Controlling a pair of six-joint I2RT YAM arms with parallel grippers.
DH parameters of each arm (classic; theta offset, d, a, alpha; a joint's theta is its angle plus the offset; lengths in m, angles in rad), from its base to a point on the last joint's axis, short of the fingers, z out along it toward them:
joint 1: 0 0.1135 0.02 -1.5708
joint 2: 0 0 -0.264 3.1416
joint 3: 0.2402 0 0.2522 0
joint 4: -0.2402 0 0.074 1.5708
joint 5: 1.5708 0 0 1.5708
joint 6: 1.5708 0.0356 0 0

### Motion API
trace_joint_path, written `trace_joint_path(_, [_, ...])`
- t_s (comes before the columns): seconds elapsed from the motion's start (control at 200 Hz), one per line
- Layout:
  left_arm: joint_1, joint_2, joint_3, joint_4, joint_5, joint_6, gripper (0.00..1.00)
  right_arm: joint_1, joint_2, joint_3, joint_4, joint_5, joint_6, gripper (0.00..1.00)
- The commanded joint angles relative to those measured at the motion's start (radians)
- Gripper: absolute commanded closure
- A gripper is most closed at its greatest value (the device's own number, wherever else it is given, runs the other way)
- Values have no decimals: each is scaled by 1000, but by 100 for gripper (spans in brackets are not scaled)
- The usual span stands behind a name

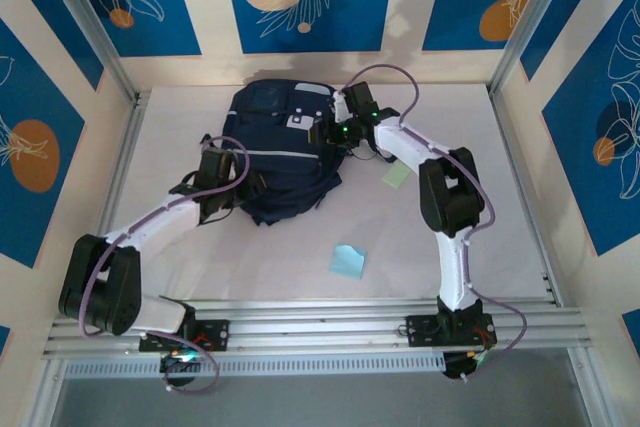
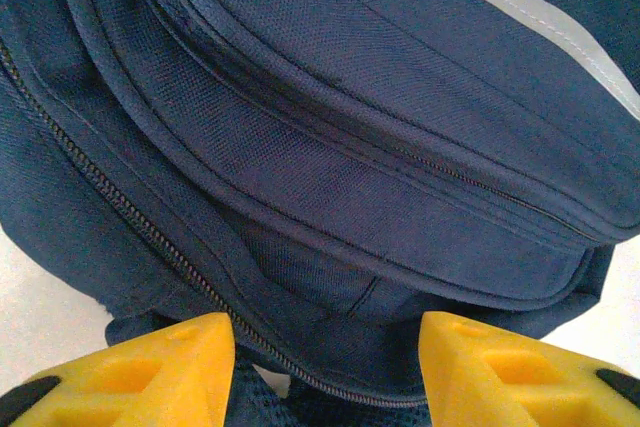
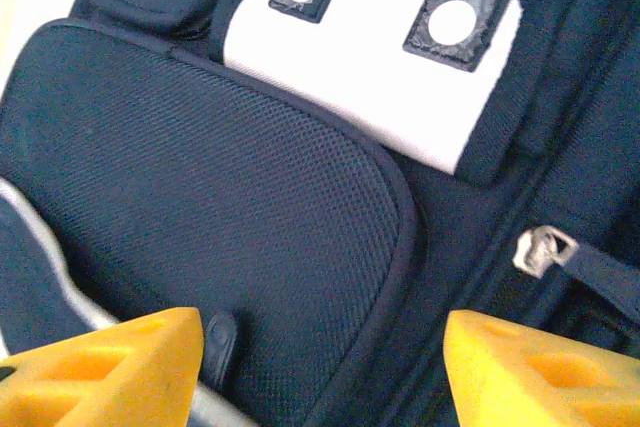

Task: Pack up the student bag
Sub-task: Rotate the student bag at the top-center of the table.

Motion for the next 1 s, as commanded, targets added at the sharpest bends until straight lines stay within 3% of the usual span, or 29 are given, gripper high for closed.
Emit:
trace_joint_path(0.0, [-6, 67, 6, 77, -8, -34, 49, 5, 71, 67, -39, -50, -12, 37])
trace_joint_path(0.055, [-6, 109, 22, 118, -7, -44, 49, 5, 86, 68, -21, -76, -6, 39])
trace_joint_path(0.09, [-4, 140, 33, 139, -5, -51, 49, 5, 89, 64, -7, -108, -1, 47])
trace_joint_path(0.15, [1, 182, 53, 176, -1, -57, 50, 10, 85, 50, 9, -154, 8, 66])
trace_joint_path(0.225, [14, 235, 82, 206, -25, -33, 51, 14, 58, 7, 31, -178, 21, 100])
trace_joint_path(0.445, [107, 392, 240, 222, 5, 62, 54, 24, -98, -215, 147, -223, 184, 100])
trace_joint_path(0.725, [113, 349, 421, -58, 8, 288, 52, 83, -102, -243, 183, -174, 365, 100])
trace_joint_path(0.995, [-23, 157, 311, -127, 38, 348, 58, 84, -72, -232, 241, -125, 507, 100])
